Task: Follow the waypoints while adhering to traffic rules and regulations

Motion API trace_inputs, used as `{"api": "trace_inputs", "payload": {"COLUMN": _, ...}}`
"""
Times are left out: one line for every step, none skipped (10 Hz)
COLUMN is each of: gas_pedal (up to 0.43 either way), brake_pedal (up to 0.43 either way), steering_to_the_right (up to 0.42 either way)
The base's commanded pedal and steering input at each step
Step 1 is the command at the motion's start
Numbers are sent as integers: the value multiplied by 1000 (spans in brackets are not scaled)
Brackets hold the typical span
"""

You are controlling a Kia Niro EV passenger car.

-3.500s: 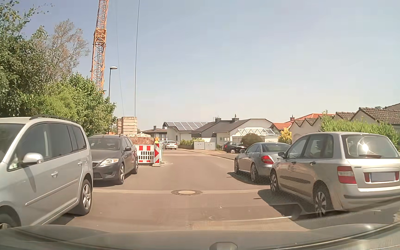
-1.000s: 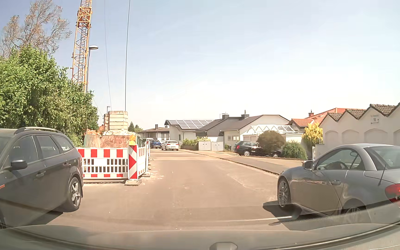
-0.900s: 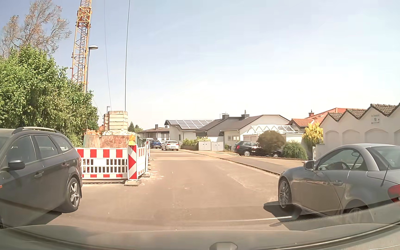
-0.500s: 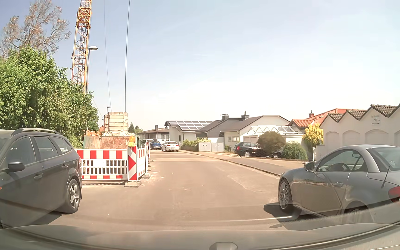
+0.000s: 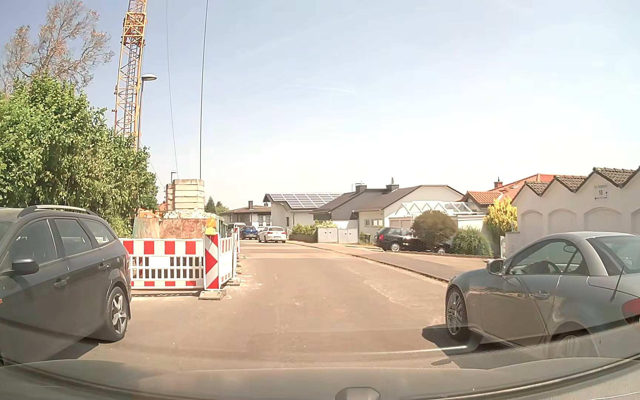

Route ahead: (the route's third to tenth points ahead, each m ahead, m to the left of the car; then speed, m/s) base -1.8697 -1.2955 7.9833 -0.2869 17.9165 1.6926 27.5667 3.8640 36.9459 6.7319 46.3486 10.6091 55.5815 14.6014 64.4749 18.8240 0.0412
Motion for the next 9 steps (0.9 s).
{"api": "trace_inputs", "payload": {"gas_pedal": 0, "brake_pedal": 311, "steering_to_the_right": -15}}
{"api": "trace_inputs", "payload": {"gas_pedal": 0, "brake_pedal": 311, "steering_to_the_right": -15}}
{"api": "trace_inputs", "payload": {"gas_pedal": 0, "brake_pedal": 311, "steering_to_the_right": -13}}
{"api": "trace_inputs", "payload": {"gas_pedal": 0, "brake_pedal": 311, "steering_to_the_right": -11}}
{"api": "trace_inputs", "payload": {"gas_pedal": 0, "brake_pedal": 311, "steering_to_the_right": -11}}
{"api": "trace_inputs", "payload": {"gas_pedal": 0, "brake_pedal": 311, "steering_to_the_right": -11}}
{"api": "trace_inputs", "payload": {"gas_pedal": 0, "brake_pedal": 311, "steering_to_the_right": -12}}
{"api": "trace_inputs", "payload": {"gas_pedal": 0, "brake_pedal": 311, "steering_to_the_right": -12}}
{"api": "trace_inputs", "payload": {"gas_pedal": 0, "brake_pedal": 311, "steering_to_the_right": -12}}
